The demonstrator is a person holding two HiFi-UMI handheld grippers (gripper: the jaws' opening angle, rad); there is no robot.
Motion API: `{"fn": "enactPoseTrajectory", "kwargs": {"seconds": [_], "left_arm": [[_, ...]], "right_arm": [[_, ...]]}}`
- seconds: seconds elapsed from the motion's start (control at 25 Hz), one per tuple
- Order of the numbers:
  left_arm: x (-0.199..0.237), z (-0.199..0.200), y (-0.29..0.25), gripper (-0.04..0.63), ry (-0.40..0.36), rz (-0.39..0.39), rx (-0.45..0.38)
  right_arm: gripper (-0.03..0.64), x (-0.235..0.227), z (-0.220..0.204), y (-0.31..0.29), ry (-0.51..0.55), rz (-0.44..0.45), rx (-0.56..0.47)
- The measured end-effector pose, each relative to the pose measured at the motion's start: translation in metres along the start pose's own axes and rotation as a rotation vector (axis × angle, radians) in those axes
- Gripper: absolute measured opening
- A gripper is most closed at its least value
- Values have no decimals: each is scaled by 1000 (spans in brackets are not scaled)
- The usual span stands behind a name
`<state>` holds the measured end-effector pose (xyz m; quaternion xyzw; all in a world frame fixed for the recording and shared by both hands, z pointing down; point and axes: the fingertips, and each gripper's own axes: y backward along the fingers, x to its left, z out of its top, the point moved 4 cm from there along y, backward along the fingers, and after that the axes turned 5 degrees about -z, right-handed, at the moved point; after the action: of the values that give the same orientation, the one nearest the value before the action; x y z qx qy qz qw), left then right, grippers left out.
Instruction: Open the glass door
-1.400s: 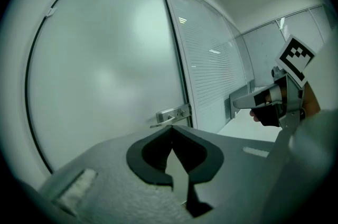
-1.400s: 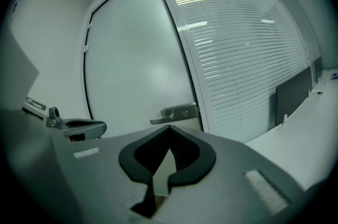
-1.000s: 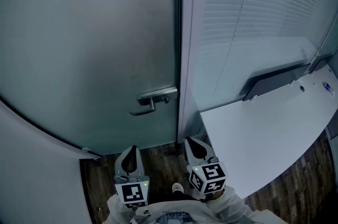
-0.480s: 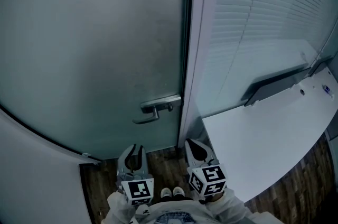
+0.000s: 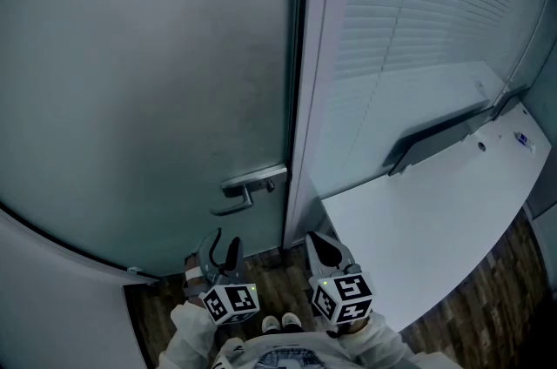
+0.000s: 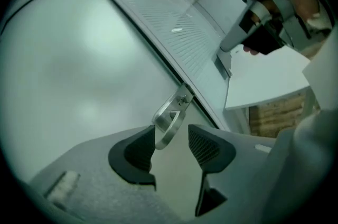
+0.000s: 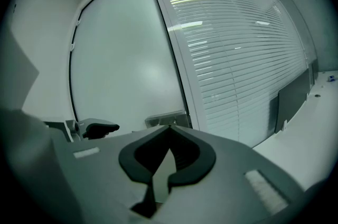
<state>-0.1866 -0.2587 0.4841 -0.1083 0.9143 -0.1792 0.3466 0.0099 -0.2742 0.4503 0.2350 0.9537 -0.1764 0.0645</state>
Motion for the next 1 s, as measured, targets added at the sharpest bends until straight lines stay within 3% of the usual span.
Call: {"fn": "enactPoseTrajectory", "kwargs": {"seconds": [0.36,0.8,1.0], "left_arm": [[5,2,-37,206,-414,100,40],[0,-13,-90,204,-553,47,146],[1,-19,-100,201,-554,44,161]], "right_arm": [[5,-19,-2,15,-11,-83,4],[5,-30,-2,24,-19,-119,7],[5,-36,-2,26,-29,-132,13]]}}
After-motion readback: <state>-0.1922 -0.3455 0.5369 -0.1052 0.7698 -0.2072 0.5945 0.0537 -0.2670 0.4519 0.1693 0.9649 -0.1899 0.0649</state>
